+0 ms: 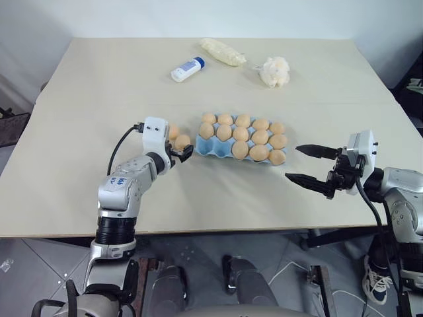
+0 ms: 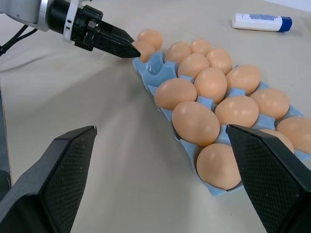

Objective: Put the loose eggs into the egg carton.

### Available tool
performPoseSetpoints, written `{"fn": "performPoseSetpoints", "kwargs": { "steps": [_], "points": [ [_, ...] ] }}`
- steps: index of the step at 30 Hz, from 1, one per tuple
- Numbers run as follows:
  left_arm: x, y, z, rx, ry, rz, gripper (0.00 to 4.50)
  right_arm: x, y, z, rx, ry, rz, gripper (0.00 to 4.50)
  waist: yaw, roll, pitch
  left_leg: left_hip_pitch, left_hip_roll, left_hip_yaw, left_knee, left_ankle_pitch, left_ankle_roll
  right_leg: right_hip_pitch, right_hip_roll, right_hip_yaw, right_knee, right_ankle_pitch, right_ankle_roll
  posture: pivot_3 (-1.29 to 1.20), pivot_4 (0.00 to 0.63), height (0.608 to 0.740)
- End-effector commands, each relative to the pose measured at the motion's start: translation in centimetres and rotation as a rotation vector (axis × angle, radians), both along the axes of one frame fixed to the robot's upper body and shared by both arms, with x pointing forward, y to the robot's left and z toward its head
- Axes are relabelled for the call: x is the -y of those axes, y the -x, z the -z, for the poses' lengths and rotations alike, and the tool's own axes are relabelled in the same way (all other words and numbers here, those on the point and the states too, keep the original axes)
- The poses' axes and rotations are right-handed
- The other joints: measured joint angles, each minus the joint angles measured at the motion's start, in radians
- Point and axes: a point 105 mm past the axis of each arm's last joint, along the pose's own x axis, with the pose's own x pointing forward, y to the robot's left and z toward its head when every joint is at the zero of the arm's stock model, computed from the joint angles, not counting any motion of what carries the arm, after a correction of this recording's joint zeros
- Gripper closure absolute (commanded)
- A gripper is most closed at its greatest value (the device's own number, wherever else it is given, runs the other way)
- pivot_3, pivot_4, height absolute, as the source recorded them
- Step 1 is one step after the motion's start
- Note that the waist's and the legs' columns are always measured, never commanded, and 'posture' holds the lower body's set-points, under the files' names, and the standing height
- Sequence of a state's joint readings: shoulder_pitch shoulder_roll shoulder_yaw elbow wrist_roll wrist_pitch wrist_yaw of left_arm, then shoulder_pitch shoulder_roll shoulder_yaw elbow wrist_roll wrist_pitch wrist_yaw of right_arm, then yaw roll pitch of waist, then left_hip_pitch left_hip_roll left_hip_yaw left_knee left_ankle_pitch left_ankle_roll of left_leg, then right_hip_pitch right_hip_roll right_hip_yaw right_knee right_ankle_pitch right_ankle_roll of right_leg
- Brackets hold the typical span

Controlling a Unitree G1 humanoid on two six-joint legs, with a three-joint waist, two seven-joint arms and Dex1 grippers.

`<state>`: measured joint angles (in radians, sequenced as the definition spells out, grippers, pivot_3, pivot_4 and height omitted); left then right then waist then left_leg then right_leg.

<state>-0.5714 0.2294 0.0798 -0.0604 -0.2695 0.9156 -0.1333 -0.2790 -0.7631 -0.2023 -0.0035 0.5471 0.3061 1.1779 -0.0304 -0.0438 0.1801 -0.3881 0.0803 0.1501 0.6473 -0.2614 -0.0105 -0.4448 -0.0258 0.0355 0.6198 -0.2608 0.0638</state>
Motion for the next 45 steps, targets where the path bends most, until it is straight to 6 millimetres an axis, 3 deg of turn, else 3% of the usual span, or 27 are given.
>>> {"fn": "performPoseSetpoints", "kwargs": {
  "steps": [1,25,28,36,39,45],
  "points": [
    [0.4,-0.6,-1.1,0.045,0.003,0.002,0.06,0.2,0.0,-0.9,0.032,0.025,0.005,0.0,0.001,0.0,0.0,0.0,0.0,0.0,0.0,0.0,0.0,0.0,0.0,0.0,0.0,0.0,0.0,0.0,0.15,0.74],
    [1.4,-1.4,0.2,-0.02,-0.006,0.052,0.06,0.7,0.2,-0.6,0.016,0.043,0.045,0.0,0.001,0.0,0.0,0.0,0.0,0.0,0.0,0.0,0.0,0.0,0.0,0.0,-0.001,0.0,0.0,0.0,0.15,0.74],
    [1.5,-1.4,0.2,-0.018,-0.007,0.056,0.66,0.8,0.1,-0.6,0.015,0.047,0.05,0.0,0.0,0.0,0.0,0.0,-0.001,0.0,0.0,0.0,0.0,0.0,0.0,0.0,-0.001,0.0,0.0,0.0,0.15,0.74],
    [1.0,-1.2,0.4,-0.029,-0.003,0.033,2.97,1.1,0.1,-0.5,0.014,0.057,0.065,0.0,-0.001,0.0,0.0,0.0,0.0,0.0,0.0,0.0,0.0,0.0,0.0,0.0,0.0,0.0,0.0,0.0,0.15,0.74],
    [0.8,-1.1,0.3,-0.026,-0.001,0.027,3.26,1.1,0.1,-0.5,0.013,0.059,0.067,0.0,-0.003,0.0,0.0,0.0,-0.001,0.0,0.0,0.0,0.0,0.0,0.0,0.001,-0.001,0.0,-0.001,0.0,0.15,0.74],
    [0.1,-1.2,-0.8,0.026,0.002,0.007,3.36,1.2,0.0,-0.4,0.011,0.062,0.071,0.0,-0.002,0.0,0.0,0.0,0.0,0.0,0.0,0.0,0.0,0.0,0.0,0.0,-0.001,0.0,0.0,0.0,0.15,0.74]
  ]
}}
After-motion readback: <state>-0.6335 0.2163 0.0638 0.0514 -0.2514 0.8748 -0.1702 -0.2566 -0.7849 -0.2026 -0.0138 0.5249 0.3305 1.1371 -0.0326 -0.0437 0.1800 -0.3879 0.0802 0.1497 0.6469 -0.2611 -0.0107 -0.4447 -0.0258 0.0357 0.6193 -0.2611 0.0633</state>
